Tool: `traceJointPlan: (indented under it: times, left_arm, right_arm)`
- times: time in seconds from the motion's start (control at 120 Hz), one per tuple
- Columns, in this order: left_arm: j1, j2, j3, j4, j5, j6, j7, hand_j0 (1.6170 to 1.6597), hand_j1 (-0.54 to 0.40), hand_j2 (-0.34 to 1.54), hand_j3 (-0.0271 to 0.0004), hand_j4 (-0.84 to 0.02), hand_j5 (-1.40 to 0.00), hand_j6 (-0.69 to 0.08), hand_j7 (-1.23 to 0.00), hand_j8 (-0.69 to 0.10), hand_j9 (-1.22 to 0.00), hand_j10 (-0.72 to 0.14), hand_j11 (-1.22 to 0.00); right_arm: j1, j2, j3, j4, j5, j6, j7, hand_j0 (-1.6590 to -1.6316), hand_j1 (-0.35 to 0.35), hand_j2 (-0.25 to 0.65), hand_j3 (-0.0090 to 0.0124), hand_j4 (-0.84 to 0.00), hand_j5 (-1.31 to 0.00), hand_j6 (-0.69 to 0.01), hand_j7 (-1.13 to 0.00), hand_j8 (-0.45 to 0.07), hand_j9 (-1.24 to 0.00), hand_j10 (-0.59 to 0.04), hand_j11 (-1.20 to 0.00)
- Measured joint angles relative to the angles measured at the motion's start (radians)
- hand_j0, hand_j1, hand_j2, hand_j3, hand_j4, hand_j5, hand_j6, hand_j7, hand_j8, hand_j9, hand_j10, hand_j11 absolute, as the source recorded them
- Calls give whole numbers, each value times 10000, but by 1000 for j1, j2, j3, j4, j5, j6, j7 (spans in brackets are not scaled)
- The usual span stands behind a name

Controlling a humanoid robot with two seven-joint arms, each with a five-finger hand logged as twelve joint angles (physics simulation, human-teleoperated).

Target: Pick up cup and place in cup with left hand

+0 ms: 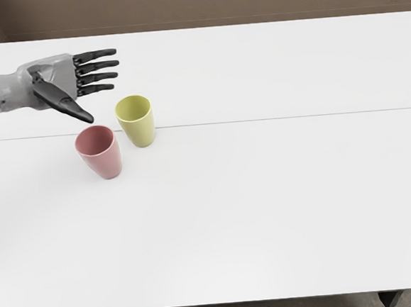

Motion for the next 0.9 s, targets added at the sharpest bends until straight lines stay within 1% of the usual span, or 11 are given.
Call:
traceJointPlan:
  times: [0.133, 0.225, 0.325, 0.4, 0.458, 0.508, 0.567, 0.633, 0.742, 0.825, 0.9]
  left_arm:
    - [-11, -2, 0, -4, 4, 0, 5, 16581, 3309, 43, 0, -156, -206, -154, -205, -153, -205, -153, -205]
    - [-53, -2, 0, -5, 27, 0, 19, 16581, 3310, 44, 0, -156, -206, -154, -206, -153, -205, -153, -205]
    - [-107, -4, 0, -5, 68, 0, 26, 16581, 3308, 42, 0, -160, -208, -159, -207, -157, -207, -157, -207]
    - [-131, -71, 1, -5, 117, 0, 30, 16581, 3304, 44, 0, -162, -212, -161, -212, -160, -211, -160, -211]
    - [-150, -81, 4, -5, 150, 0, 44, 16581, 3300, 42, 0, -170, -216, -169, -215, -168, -215, -166, -215]
    - [-189, -86, 24, -4, 167, 0, 58, 16581, 3298, 42, 0, -173, -218, -173, -218, -171, -217, -169, -217]
    - [-209, -115, 47, -4, 179, 0, 71, 16581, 3297, 45, 0, -172, -220, -172, -220, -170, -219, -169, -219]
    - [-264, -140, 97, -4, 187, 0, 86, 16581, 3293, 41, 0, -178, -222, -179, -221, -177, -221, -174, -221]
    - [-282, -146, 151, -5, 219, 0, 97, 16581, 3291, 40, 0, -183, -224, -184, -224, -182, -223, -178, -223]
    - [-286, -162, 167, -5, 262, 0, 101, 16581, 3291, 41, 0, -184, -225, -186, -225, -184, -224, -179, -224]
    - [-309, -174, 174, -6, 294, 0, 102, 16581, 3290, 40, 0, -187, -226, -190, -225, -187, -225, -182, -224]
  right_arm:
    - [-1, 0, 0, 0, 0, 0, 0, -16581, -3491, 0, 0, -1, 0, -2, 0, -1, 0, 0, 0]
    - [-3, 0, 1, 0, 0, 0, 0, -16581, -3491, 0, 0, -1, 0, -1, 0, -1, 0, 0, 0]
    - [-4, 0, 1, 0, 1, 0, 0, -16581, -3491, 0, 0, -1, 0, -2, 0, -1, 0, 0, 0]
    - [-4, 0, 1, 0, 1, 0, 0, -16581, -3491, 0, 0, -1, 0, -1, 0, 0, 0, 0, 0]
    - [-4, 0, 1, 0, 1, 1, 0, -16581, -3491, 0, 0, -2, 0, -2, 0, -1, 0, -1, 0]
    - [-4, 0, 1, 0, 1, 0, 0, -16581, -3491, 0, 0, -2, 0, -2, 0, -1, 0, -1, 0]
    - [-4, 0, 1, 0, 0, 1, 0, -16581, -3490, 0, 0, -1, 0, -1, 0, 0, 0, 0, 0]
    - [-5, 0, 1, 0, 0, 1, 0, -16581, -3491, 0, 0, -2, 0, -2, 0, -2, 0, -1, 0]
    - [-5, 0, 1, 0, 0, 0, 0, -16581, -3491, 0, 0, -2, 0, -3, 0, -2, 0, -1, 0]
    - [-5, 0, 1, 0, 0, 0, 0, -16581, -3491, 0, 0, -1, 0, -2, 0, -1, 0, -1, 0]
    - [-5, 0, 1, 0, 0, 0, 0, -16581, -3491, 0, 0, -1, 0, -2, 0, -1, 0, -1, 0]
